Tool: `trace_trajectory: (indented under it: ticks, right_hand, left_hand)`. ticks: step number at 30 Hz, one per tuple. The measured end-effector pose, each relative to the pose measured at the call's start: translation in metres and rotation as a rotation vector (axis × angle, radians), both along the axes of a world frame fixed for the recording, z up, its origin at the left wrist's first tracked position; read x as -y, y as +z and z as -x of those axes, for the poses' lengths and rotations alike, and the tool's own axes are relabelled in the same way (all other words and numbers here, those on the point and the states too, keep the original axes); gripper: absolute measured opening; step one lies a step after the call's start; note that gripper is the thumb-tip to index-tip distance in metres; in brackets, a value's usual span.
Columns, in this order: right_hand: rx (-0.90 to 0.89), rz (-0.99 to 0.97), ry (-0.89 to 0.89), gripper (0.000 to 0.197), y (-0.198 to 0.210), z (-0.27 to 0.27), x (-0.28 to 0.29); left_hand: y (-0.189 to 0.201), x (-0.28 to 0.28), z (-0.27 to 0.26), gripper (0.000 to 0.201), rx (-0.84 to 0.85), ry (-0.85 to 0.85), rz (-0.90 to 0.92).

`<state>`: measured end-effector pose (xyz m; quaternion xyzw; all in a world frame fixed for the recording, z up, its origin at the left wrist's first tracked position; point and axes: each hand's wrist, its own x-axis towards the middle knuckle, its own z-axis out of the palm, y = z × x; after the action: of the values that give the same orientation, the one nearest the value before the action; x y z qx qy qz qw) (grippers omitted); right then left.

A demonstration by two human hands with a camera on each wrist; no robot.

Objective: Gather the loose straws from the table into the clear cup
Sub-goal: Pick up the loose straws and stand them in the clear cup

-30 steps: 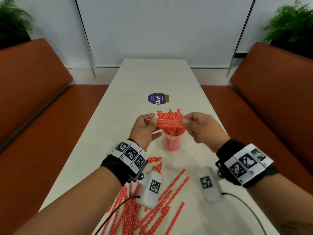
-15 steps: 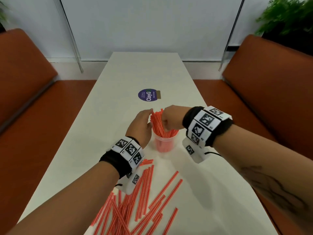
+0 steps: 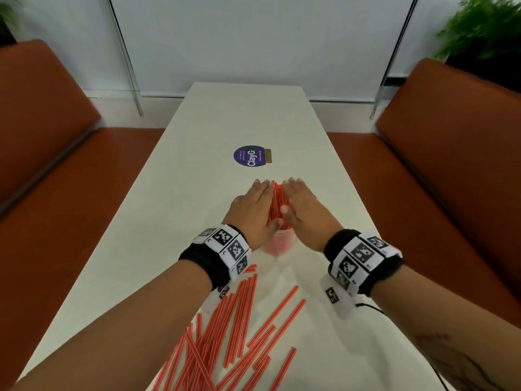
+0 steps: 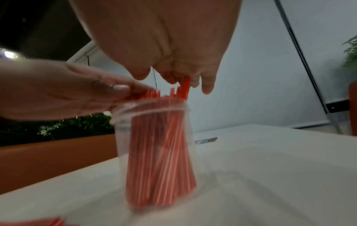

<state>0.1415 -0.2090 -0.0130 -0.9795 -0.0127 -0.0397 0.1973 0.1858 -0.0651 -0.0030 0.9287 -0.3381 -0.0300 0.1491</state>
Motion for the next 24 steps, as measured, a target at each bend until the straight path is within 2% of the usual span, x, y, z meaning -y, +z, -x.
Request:
trace_trajectory:
  ticks: [4,7,9,14,18,21,24]
  right_hand:
    - [0.054,-0.048,0.024,0.051,0.001,0.001,0.0]
    - [0.14,-0.027,-0.011,0.055,0.006,-0.002,0.001]
    - [0.09,0.014,0.022,0.059,0.006,-0.007,-0.002]
    - [0.002,0.037,0.021,0.055,0.002,-0.012,-0.007]
    - [-0.032,0.294,-0.021,0.058,0.018,-0.002,-0.008]
    - [0.123,0.226,-0.043,0.065,0.039,0.021,-0.013]
    - [0.191,0.103,0.033,0.056,0.049,0.051,-0.027]
  left_hand:
    - [0.002,-0.001,-0.002,0.082,0.059,-0.009,-0.053]
    - [0.006,-0.003,-0.004,0.102,0.052,-0.019,-0.071]
    - [0.007,-0.002,-0.005,0.111,0.032,-0.03,-0.094]
    - [0.006,0.002,-0.007,0.11,0.005,0.001,-0.096]
    - [0.018,-0.007,0.003,0.117,-0.006,0.04,-0.117]
    - [0.039,-0.029,0.012,0.103,-0.01,0.087,-0.123]
    - [0.053,-0.06,0.025,0.081,-0.128,0.156,-0.154]
